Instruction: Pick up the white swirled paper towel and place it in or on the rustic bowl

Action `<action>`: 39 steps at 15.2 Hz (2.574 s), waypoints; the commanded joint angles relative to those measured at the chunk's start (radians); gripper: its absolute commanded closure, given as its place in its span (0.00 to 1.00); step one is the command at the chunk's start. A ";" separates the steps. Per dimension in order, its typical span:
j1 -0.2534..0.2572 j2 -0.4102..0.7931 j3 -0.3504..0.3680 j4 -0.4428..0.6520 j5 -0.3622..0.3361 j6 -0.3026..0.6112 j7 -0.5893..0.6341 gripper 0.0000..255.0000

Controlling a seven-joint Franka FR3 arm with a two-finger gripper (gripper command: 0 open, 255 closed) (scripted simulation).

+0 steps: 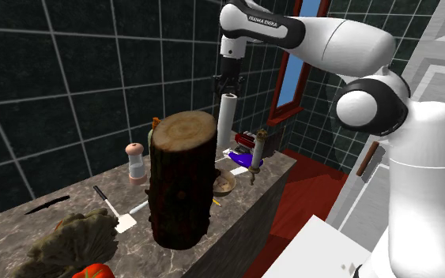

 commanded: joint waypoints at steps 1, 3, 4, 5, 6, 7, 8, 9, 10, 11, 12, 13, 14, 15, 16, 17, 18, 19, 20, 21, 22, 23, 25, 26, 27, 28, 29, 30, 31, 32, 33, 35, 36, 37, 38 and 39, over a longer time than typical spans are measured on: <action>0.029 -0.092 0.006 -0.113 -0.009 0.024 0.029 1.00; 0.052 -0.151 0.015 -0.171 -0.015 0.024 0.059 1.00; 0.064 -0.179 0.020 -0.196 -0.018 0.022 0.075 1.00; 0.075 -0.205 0.026 -0.218 -0.021 0.019 0.091 1.00; 0.086 -0.230 0.032 -0.238 -0.023 0.015 0.108 1.00; 0.100 -0.262 0.041 -0.262 -0.026 0.009 0.130 1.00; 0.100 -0.269 0.041 -0.286 -0.026 0.025 0.130 1.00; 0.101 -0.276 0.041 -0.309 -0.027 0.042 0.129 1.00; 0.101 -0.282 0.042 -0.331 -0.027 0.058 0.128 1.00; 0.101 -0.288 0.042 -0.353 -0.027 0.074 0.128 1.00; 0.102 -0.293 0.042 -0.374 -0.028 0.090 0.127 1.00; 0.102 -0.298 0.042 -0.394 -0.028 0.105 0.126 1.00; 0.102 -0.303 0.042 -0.414 -0.028 0.120 0.126 1.00; 0.102 -0.307 0.042 -0.434 -0.029 0.135 0.125 1.00; 0.103 -0.311 0.042 -0.453 -0.029 0.150 0.124 1.00; 0.103 -0.315 0.042 -0.471 -0.029 0.165 0.124 1.00; 0.103 -0.318 0.042 -0.489 -0.029 0.180 0.123 1.00; 0.103 -0.321 0.043 -0.507 -0.029 0.194 0.122 1.00; 0.103 -0.324 0.043 -0.524 -0.029 0.209 0.122 1.00; 0.104 -0.326 0.043 -0.540 -0.029 0.223 0.121 1.00; 0.104 -0.328 0.043 -0.557 -0.029 0.237 0.120 1.00; 0.104 -0.330 0.043 -0.573 -0.029 0.251 0.120 1.00; 0.104 -0.333 0.043 -0.603 -0.029 0.279 0.118 1.00; 0.104 -0.334 0.043 -0.618 -0.029 0.293 0.118 1.00; 0.104 -0.335 0.043 -0.633 -0.029 0.306 0.117 1.00; 0.105 -0.336 0.043 -0.647 -0.029 0.320 0.116 1.00; 0.105 -0.336 0.043 -0.661 -0.029 0.333 0.116 1.00; 0.105 -0.336 0.043 -0.675 -0.029 0.347 0.115 1.00; 0.105 -0.336 0.043 -0.688 -0.029 0.360 0.114 1.00; 0.105 -0.336 0.044 -0.701 -0.028 0.373 0.113 1.00; 0.105 -0.335 0.044 -0.714 -0.028 0.387 0.113 1.00; 0.105 -0.334 0.044 -0.738 -0.028 0.413 0.111 1.00; 0.105 -0.333 0.044 -0.742 -0.028 0.416 0.111 1.00; 0.105 -0.333 0.044 -0.741 -0.028 0.416 0.111 1.00; 0.105 -0.333 0.044 -0.741 -0.028 0.416 0.111 1.00; 0.105 -0.333 0.044 -0.741 -0.028 0.416 0.111 1.00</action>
